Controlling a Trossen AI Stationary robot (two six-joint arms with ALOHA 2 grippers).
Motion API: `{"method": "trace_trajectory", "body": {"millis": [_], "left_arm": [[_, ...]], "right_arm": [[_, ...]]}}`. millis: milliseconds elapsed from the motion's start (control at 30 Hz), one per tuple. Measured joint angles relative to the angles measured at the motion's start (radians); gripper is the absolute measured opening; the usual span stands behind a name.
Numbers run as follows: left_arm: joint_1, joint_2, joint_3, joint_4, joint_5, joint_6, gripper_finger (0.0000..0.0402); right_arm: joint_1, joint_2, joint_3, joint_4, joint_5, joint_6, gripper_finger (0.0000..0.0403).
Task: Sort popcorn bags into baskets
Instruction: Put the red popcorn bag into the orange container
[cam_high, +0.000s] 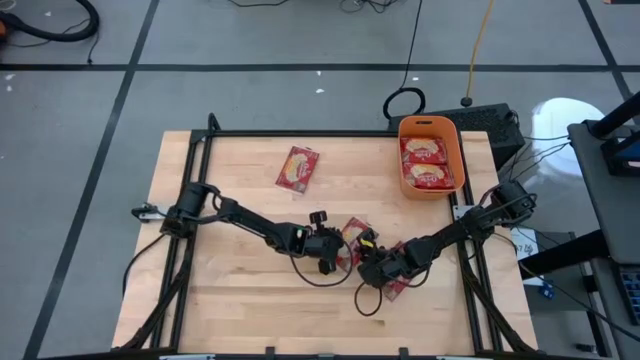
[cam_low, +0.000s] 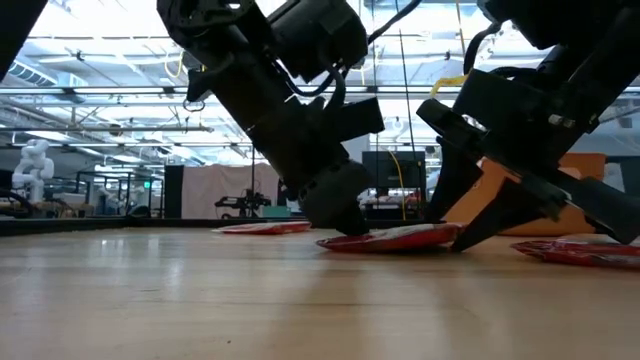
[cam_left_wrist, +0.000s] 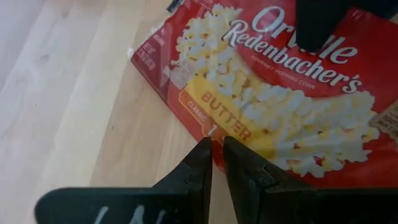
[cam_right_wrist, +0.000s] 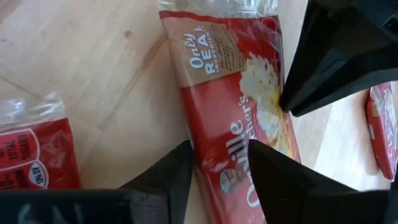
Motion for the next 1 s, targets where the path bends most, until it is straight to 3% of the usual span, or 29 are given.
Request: {"method": "trace_trajectory", "body": {"millis": [333,433,533,667,933,1000], "left_arm": [[0.0,0.0,0.0,-0.004,0.003,-0.003,0.0051],[-0.003,-0.023,0.002,-0.071,0.014,-0.005,0.0051],[-0.014,-0.095,0.006,-0.209,0.019,-0.03,0.0051],[-0.031,-0.209,0.01,-0.259,0.015,-0.096,0.0051],[-0.139,-0.259,0.01,-0.124,0.0,-0.1,0.0052],[-0.172,-0.258,0.01,-0.095,-0.07,-0.099,0.0052]], "right_arm": [[0.0,0.0,0.0,0.005,0.005,-0.017,0.005],[0.0,0.0,0.0,0.012,0.009,-0.008,0.0031],[0.0,-0.002,0.001,0.009,0.011,-0.007,0.0025],[-0.011,-0.023,0.0,0.006,0.005,-0.008,0.0024],[-0.013,-0.142,0.013,0.001,-0.046,0.051,0.0023],[-0.02,-0.17,0.013,0.001,-0.094,0.073,0.0023]]}}
